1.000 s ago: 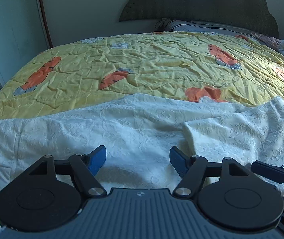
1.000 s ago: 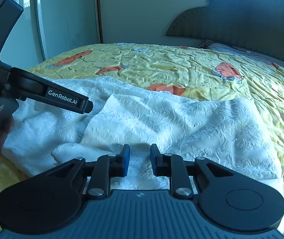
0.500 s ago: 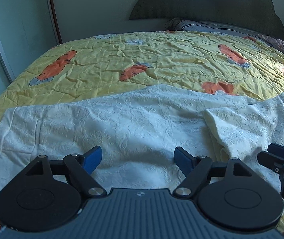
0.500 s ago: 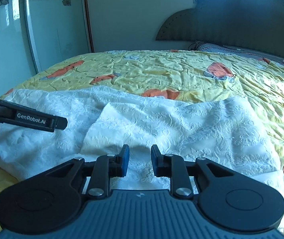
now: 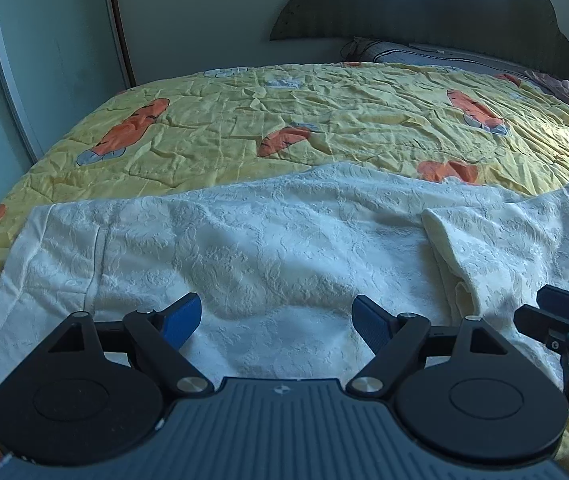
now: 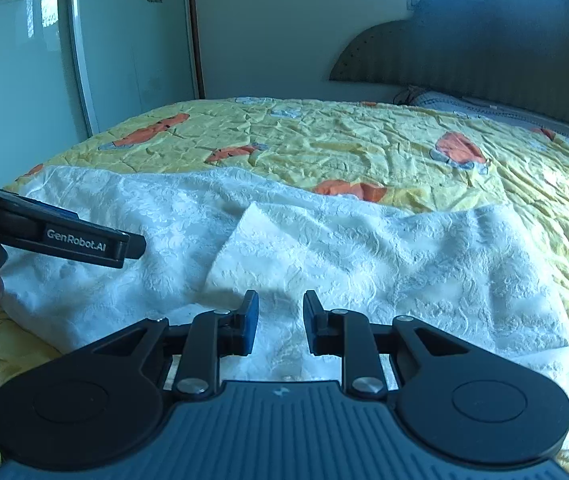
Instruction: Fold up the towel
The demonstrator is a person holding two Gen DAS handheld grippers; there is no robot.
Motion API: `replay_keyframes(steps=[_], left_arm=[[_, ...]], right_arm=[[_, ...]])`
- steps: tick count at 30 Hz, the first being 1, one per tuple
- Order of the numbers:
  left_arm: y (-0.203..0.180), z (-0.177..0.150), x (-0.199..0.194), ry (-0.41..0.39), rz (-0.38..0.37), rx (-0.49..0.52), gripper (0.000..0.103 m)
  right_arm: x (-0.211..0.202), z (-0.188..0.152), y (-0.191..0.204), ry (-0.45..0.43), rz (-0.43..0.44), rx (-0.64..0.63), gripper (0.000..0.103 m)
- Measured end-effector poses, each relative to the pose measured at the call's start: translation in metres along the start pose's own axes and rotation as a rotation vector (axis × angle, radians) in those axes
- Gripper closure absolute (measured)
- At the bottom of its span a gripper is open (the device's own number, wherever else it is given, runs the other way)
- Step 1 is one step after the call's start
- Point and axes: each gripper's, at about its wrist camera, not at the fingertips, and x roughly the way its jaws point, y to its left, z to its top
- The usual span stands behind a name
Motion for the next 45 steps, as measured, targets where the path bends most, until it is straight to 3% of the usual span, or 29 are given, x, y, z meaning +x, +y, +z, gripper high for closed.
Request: replay_keyframes(steps=[4,10,16,21,31,40,42,45], left_arm=[[0.002,-0.001,0.001,0.005,-0.006,-0.008,0.017],[0.005,-0.005,-0.001,-0.004,-0.003,-0.011,0.012],[0.012,-0.008,-0.003,-0.011,0.003,-0.029,0.011],[0.017,-0.008,-0.003,-0.004,0.003,-0.052,0.01],[0.019,-0.009,-0.008,-0.017,-0.002,-0.054,0.01],[0.018,-0.009,-0.01,-0.023,0.004,-0.048,0.009],[0.018,-0.009,-0.009,-0.02,0.006,-0.047,0.008],[0.02,-0.009,-0.009,-0.017,0.005,-0.048,0.008]], right_arm=[[-0.003,0.004,0.005,-0.012,0.016,-0.01,0.079],[0.013,-0.003,0.005,0.044,0.017,0.003,0.079],[0.006,0.001,0.01,0.001,0.019,0.003,0.079],[0.016,-0.002,0.012,0.044,0.015,-0.01,0.076],[-0.003,0.012,0.024,-0.033,0.042,-0.038,0.076],[-0.003,0.013,0.035,-0.027,0.057,-0.071,0.074],[-0.003,0.013,0.036,-0.028,0.054,-0.08,0.068],[-0.007,0.011,0.037,-0.047,0.059,-0.087,0.045]])
